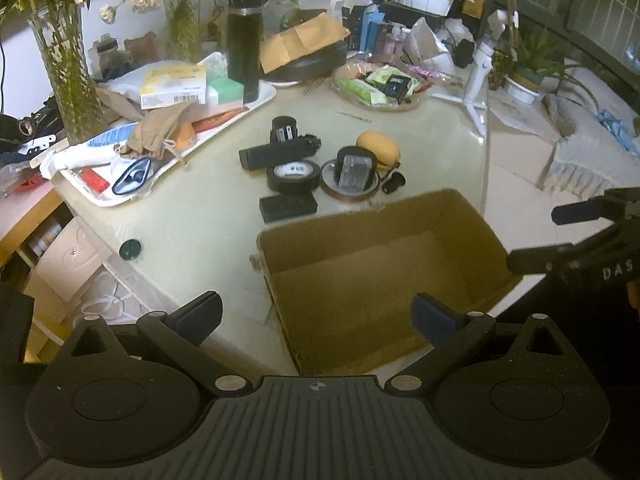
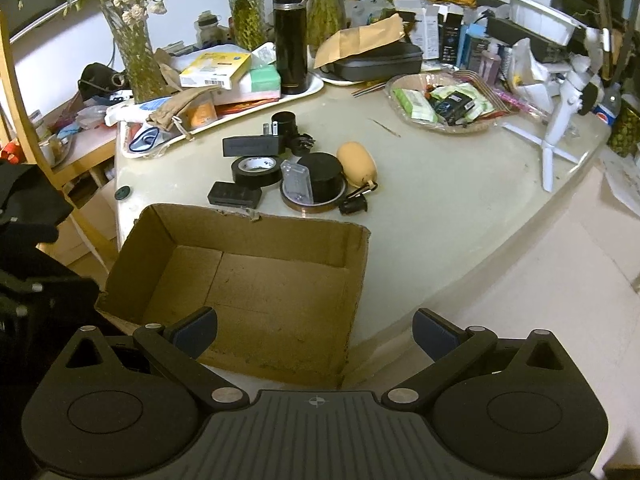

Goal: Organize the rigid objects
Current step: 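Move both grippers from the cardboard box toward the black items on the table, then lower the right gripper onto the clear plastic piece and close it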

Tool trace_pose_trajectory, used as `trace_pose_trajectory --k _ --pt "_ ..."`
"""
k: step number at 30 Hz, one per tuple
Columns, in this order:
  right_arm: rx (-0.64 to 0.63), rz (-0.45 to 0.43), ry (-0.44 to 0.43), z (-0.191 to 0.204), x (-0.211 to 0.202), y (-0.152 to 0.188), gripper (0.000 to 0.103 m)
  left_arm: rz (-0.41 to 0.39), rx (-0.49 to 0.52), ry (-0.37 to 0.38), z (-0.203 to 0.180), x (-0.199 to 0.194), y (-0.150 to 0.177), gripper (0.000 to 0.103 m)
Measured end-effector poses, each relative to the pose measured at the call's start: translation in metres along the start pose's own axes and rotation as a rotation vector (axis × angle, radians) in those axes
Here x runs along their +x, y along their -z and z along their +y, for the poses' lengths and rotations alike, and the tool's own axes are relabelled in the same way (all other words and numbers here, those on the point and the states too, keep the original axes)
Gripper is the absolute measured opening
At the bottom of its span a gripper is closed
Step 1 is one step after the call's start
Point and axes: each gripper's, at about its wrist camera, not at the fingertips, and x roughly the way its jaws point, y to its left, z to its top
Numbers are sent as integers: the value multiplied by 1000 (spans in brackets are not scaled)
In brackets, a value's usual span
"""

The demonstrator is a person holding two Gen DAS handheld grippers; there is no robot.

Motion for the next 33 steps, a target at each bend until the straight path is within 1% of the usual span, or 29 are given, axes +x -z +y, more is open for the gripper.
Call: trace_pose_trajectory --k 3,10,19,25,30,33 --pt "-12 -7 3 -6 1 -5 103 -10 1 11 1 0 -6 103" --pt "3 -46 3 -28 5 -19 103 -38 10 -9 5 -1 -15 103" --pt "66 -89 -6 -55 15 -31 103 -74 3 3 11 1 -20 103" --pt "61 -117 -23 -57 21 -40 103 -88 -1 3 14 7 -26 103" --pt "24 -136 -31 -53 27 -51 103 -91 3 -26 14 15 -34 103" --pt "15 -125 -22 -52 36 -59 103 -91 5 -46 14 22 -41 103"
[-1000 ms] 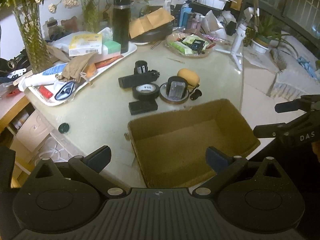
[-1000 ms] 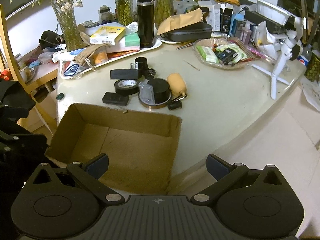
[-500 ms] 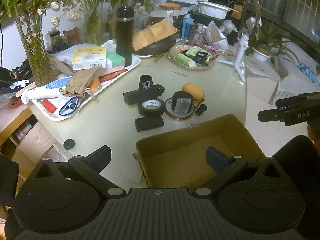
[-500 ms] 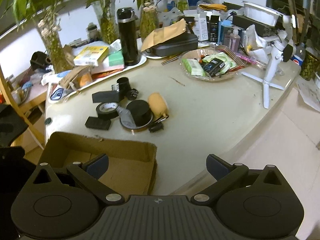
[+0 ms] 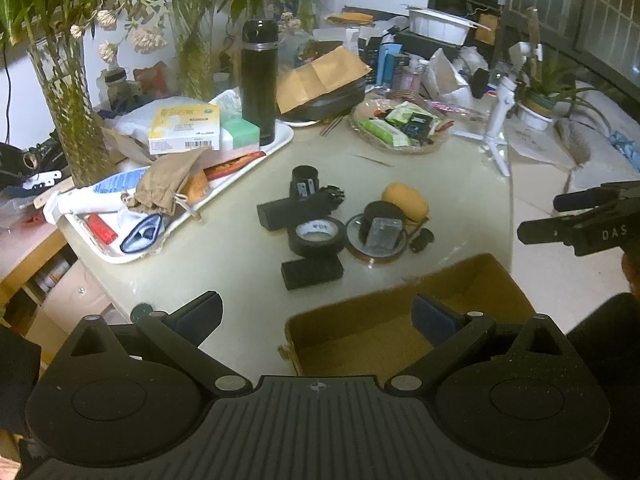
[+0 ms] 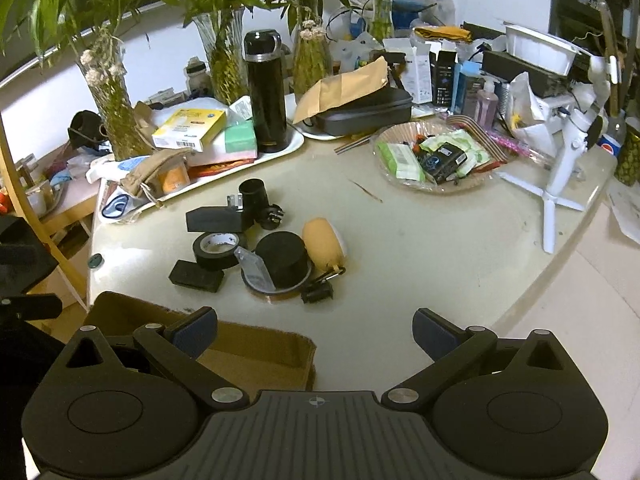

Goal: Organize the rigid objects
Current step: 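Lower the right gripper onto the clear plastic piece and close it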

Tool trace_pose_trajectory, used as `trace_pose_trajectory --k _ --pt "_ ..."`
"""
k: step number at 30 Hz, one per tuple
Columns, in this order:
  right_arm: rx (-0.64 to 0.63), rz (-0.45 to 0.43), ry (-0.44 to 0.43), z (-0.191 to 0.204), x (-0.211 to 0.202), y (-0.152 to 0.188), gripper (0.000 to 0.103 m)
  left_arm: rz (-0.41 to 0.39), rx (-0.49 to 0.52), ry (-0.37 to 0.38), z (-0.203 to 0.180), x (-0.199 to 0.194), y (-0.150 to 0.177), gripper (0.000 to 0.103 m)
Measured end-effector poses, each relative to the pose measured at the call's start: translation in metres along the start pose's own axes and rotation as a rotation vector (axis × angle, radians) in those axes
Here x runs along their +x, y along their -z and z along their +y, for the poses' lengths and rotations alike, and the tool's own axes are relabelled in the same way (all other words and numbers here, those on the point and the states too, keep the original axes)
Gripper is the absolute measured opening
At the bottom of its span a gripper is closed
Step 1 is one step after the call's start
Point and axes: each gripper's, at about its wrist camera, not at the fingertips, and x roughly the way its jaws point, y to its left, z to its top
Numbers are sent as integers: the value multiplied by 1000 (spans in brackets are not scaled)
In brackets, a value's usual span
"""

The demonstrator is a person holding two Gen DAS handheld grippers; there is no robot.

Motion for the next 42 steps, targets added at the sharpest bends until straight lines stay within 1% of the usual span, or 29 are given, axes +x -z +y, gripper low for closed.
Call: trace_pose_trajectory --k 4,12,16,22,23,24,28,30,34,36,40,42 --pt "5 20 1 -2 14 -6 103 -12 3 -6 1 8 -8 103" --pt "-23 7 -9 2 36 -15 103 -47 41 0 5 30 -12 103" --pt "-70 -7 -31 11 47 -19 103 -62 48 -3 7 39 -9 103" --pt "-166 -19 -68 28 66 -24 102 -87 12 -3 17 46 -1 103" --pt "-180 -18 -71 30 71 -24 100 -80 -4 5 20 49 0 103" --pt "-191 -17 -75 32 75 -25 96 -69 -21 14 23 51 1 103" --pt "-230 -6 -87 42 92 -24 92 -50 -35 23 27 56 2 103" --pt "-249 -1 -90 46 100 -24 85 -49 -30 22 27 56 3 103" --pt "-284 12 -90 54 116 -24 76 -32 -51 35 31 58 5 103" --pt "-300 20 -90 58 124 -24 66 -30 -68 37 33 60 5 103" --pt "-332 27 -90 64 136 -25 56 -36 -86 35 35 59 5 103" --pt "-358 35 -87 69 142 -25 46 -37 -90 39 35 59 4 103"
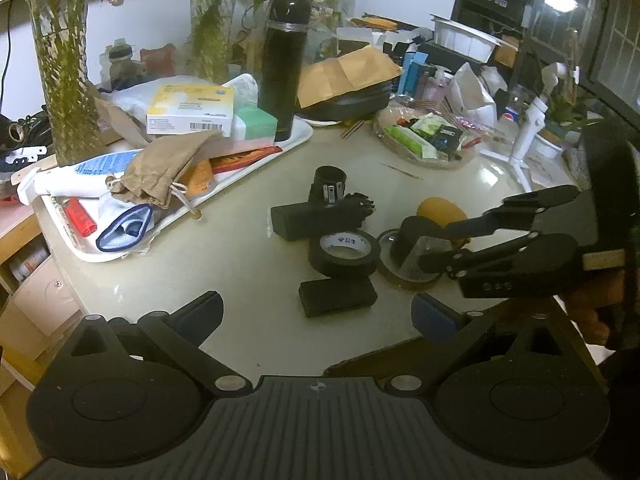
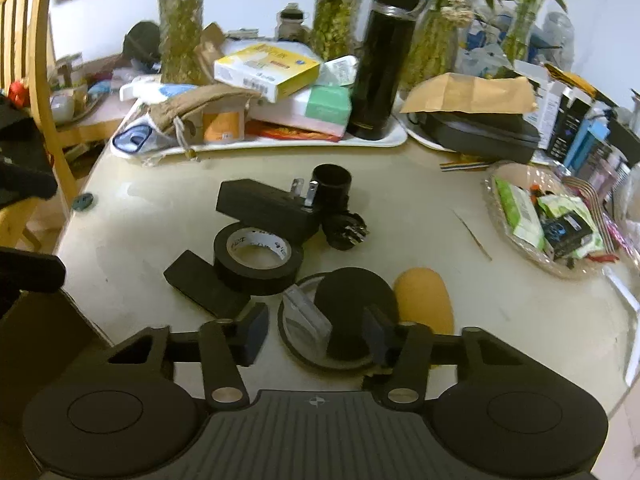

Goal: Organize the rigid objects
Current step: 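Lower the right gripper onto the clear plastic piece and close it, then grasp the black flat block with the left gripper while the right gripper holds the clear piece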

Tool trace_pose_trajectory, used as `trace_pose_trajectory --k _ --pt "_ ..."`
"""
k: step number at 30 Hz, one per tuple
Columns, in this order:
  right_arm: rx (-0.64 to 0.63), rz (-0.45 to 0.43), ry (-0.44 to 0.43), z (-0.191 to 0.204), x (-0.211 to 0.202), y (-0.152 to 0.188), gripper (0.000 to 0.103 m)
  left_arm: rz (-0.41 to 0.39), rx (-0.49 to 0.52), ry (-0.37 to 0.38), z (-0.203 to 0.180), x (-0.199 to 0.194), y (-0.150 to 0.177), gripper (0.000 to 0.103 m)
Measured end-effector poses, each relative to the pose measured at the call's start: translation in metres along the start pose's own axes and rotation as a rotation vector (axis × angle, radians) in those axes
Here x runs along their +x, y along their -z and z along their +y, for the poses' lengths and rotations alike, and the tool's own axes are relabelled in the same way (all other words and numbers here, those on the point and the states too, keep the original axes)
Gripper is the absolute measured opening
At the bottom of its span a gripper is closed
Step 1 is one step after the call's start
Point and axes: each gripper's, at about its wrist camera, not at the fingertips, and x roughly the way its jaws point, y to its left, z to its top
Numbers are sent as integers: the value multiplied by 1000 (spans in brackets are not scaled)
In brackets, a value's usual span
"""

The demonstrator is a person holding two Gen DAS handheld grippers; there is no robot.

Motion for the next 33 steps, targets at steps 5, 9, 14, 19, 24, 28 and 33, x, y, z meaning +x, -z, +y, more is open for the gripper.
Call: trace_pose_trajectory --k 5,9,14,19,24,28,33 --pt "-56 22 24 8 13 -2 20 -3 8 9 -1 0 1 103" --pt "-72 6 6 11 10 -3 11 -10 16 12 -2 -1 1 103" --pt "-28 -38 -1 7 -7 -7 10 -22 37 19 -6 -3 2 103" --pt "96 -76 -34 -11 -30 -8 10 -32 67 14 -11 -3 3 103" --pt "192 -102 -47 -29 -53 -2 10 -29 79 47 -14 -3 4 103" --pt "215 -128 -36 -35 -70 3 10 -20 110 38 -21 -2 4 103" --pt "225 -153 -12 -41 -90 10 10 -5 104 30 -21 -2 1 103"
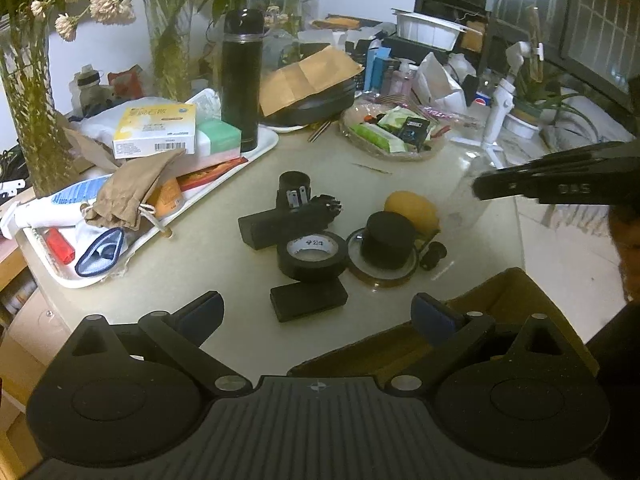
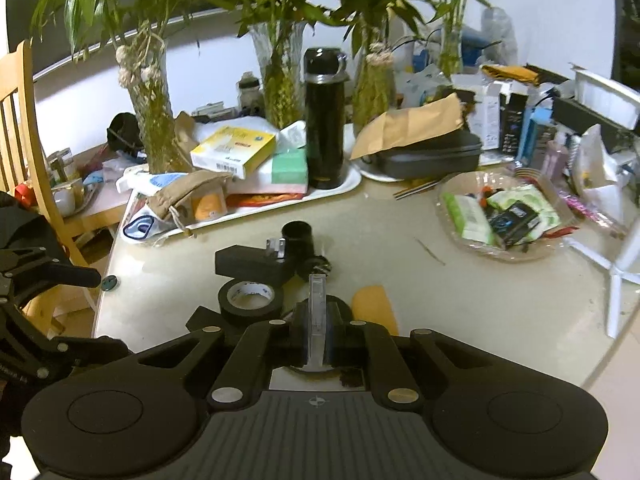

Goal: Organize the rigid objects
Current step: 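Grasp the black flat block with the left gripper while the right gripper holds the clear piece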

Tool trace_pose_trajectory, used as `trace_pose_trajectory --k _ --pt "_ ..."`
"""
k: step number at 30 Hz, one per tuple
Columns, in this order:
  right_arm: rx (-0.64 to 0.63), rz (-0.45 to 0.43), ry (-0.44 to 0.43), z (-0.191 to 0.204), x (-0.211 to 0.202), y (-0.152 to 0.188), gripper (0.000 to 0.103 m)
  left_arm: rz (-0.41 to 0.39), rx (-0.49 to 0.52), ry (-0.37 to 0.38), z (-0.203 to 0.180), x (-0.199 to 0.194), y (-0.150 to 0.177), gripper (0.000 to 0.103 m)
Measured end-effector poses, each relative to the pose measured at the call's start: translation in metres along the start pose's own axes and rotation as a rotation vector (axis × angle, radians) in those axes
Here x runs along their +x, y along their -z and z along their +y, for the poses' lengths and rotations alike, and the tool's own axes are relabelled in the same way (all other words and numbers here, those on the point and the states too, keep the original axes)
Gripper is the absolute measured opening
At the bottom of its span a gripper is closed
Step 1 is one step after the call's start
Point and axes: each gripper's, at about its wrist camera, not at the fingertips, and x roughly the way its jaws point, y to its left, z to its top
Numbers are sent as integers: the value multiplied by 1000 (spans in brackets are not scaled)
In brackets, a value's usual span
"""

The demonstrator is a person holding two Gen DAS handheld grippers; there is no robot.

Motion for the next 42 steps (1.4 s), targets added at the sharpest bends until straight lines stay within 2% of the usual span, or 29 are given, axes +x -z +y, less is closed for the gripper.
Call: trace_pose_trajectory --k 12,16,26,36,38,39,40,42 --pt "94 -23 65 -31 -38 20 10 124 -17 -67 -3 21 -25 103" --pt "112 -11 93 -37 -47 28 10 190 -32 -92 -3 42 -36 103" --pt "179 -7 113 -51 -61 52 11 376 -150 -139 0 104 -44 103" --pt "232 -13 100 -60 -64 62 10 444 -212 -190 -4 139 -50 103" --pt "227 -15 100 -60 -65 62 10 457 -216 -220 -5 144 -48 97" --pt "228 -16 99 -60 -65 62 11 467 -222 -219 -5 146 -47 83" --pt "230 -17 100 -60 -65 62 11 489 -229 -216 -5 149 -45 75" --pt "233 -17 101 -61 -65 62 11 490 -237 -219 -4 150 -42 70"
